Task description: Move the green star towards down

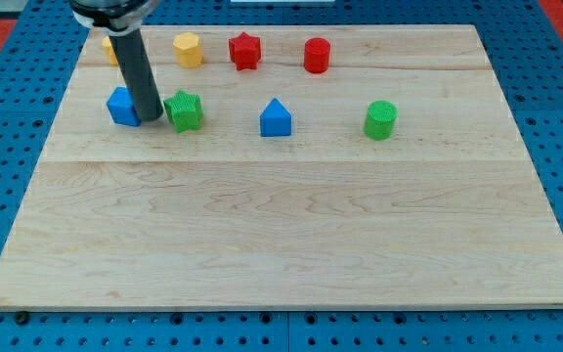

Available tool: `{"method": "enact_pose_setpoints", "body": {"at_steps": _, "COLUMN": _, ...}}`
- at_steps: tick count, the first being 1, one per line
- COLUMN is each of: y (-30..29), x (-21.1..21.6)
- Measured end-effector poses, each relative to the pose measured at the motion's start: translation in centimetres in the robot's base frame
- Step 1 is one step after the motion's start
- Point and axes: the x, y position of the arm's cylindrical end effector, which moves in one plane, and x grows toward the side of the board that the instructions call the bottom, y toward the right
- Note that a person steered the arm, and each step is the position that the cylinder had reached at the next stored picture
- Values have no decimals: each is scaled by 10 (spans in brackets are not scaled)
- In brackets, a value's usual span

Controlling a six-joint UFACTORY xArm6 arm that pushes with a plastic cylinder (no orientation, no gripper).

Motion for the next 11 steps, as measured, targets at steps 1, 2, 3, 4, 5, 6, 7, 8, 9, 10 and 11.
{"method": "enact_pose_setpoints", "body": {"at_steps": 1, "y": -25, "x": -12}}
{"method": "enact_pose_setpoints", "body": {"at_steps": 2, "y": -31, "x": -12}}
{"method": "enact_pose_setpoints", "body": {"at_steps": 3, "y": -5, "x": -16}}
{"method": "enact_pose_setpoints", "body": {"at_steps": 4, "y": 40, "x": -24}}
{"method": "enact_pose_setpoints", "body": {"at_steps": 5, "y": 76, "x": -14}}
{"method": "enact_pose_setpoints", "body": {"at_steps": 6, "y": 89, "x": 6}}
{"method": "enact_pose_setpoints", "body": {"at_steps": 7, "y": 94, "x": 61}}
{"method": "enact_pose_setpoints", "body": {"at_steps": 8, "y": 118, "x": 117}}
{"method": "enact_pose_setpoints", "body": {"at_steps": 9, "y": 124, "x": 136}}
{"method": "enact_pose_setpoints", "body": {"at_steps": 10, "y": 107, "x": 95}}
{"method": "enact_pose_setpoints", "body": {"at_steps": 11, "y": 117, "x": 56}}
